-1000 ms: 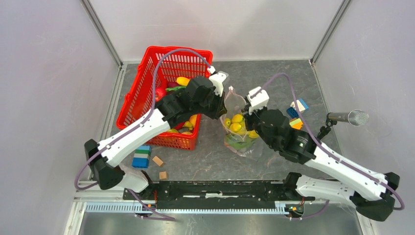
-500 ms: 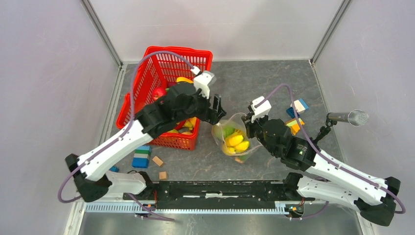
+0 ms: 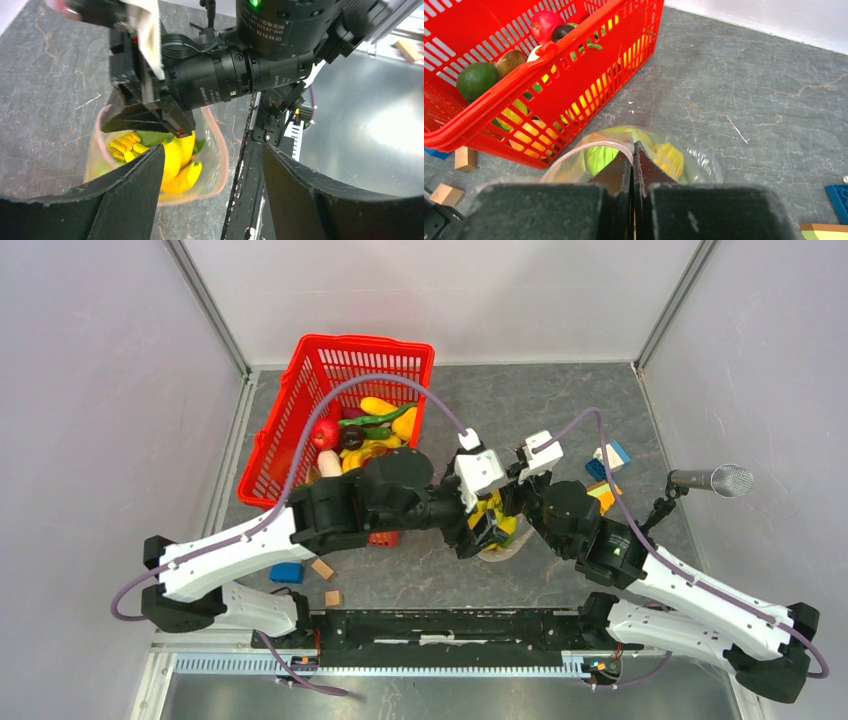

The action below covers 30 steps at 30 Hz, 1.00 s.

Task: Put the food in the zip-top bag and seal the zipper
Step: Adjust the zipper food storage bag at the center of the board.

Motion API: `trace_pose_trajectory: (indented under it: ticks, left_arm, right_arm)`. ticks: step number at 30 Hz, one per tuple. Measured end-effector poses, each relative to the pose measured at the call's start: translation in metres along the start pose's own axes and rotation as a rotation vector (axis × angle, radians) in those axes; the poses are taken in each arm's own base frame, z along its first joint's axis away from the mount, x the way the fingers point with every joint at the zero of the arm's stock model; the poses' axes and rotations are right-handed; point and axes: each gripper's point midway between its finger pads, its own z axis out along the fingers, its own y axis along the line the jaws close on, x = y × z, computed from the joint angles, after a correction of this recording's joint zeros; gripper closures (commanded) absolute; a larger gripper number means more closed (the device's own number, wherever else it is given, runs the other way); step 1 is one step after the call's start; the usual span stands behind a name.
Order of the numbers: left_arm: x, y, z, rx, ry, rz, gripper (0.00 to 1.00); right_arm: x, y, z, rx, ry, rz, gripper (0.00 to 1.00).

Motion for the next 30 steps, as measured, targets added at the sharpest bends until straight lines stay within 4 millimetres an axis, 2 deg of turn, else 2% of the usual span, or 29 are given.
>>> trace_pose_trajectory:
  ticks: [4, 8, 12, 16, 21, 26, 30]
  left_arm:
    - [0.014, -0.006, 0.014, -0.012, 0.045, 0.030, 0.22]
    - [0.017, 0.004, 0.019, -0.101, 0.029, 0.037, 0.22]
    - [0.030, 0.021, 0.025, -0.203, 0.037, 0.041, 0.24]
    - [0.035, 0.032, 0.039, -0.269, 0.044, 0.044, 0.27]
    - [0.048, 0.035, 0.061, -0.286, 0.059, 0.047, 0.31]
    - [0.061, 0.034, 0.068, -0.278, 0.075, 0.049, 0.39]
    - [0.072, 0.035, 0.069, -0.280, 0.097, 0.053, 0.52]
  right_arm:
    - [-0.006, -0.013, -0.003, 0.075, -0.026, 0.037, 1.00]
    - [-0.017, -0.024, -0.011, 0.118, -0.069, 0.079, 1.00]
    - [-0.026, -0.026, -0.019, 0.111, -0.101, 0.125, 1.00]
    - [-0.024, -0.024, -0.020, 0.098, -0.103, 0.158, 1.00]
    - [-0.018, -0.021, -0.019, 0.084, -0.090, 0.168, 1.00]
    - [-0.018, -0.020, -0.018, 0.081, -0.090, 0.175, 1.00]
    - [-0.017, -0.016, -0.018, 0.060, -0.089, 0.182, 1.00]
